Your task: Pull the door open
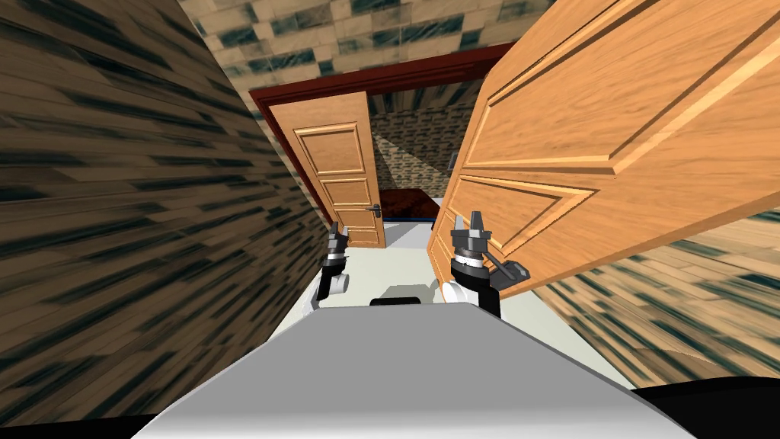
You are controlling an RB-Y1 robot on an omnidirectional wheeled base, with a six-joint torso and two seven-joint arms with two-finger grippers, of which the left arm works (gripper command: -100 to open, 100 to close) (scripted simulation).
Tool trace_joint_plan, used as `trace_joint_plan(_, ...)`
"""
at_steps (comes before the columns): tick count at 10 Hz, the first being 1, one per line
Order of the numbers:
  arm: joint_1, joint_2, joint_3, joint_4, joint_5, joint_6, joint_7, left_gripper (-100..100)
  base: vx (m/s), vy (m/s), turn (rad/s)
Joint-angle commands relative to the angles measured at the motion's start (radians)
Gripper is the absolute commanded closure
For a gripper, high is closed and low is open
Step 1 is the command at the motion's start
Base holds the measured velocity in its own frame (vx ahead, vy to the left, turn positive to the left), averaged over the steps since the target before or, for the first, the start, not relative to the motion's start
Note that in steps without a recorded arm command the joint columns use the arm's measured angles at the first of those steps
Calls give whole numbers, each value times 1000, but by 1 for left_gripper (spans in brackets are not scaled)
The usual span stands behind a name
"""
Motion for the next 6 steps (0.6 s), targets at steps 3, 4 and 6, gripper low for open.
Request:
trace_joint_plan(3, -56, 15, -2, 94, 15, 11, 1, -100, 73, 8, -18)
trace_joint_plan(4, -76, 20, -4, 123, 21, 14, 2, -100, 77, 17, -30)
trace_joint_plan(6, -96, 26, -6, 163, 26, 17, 2, -100, 72, 9, -18)
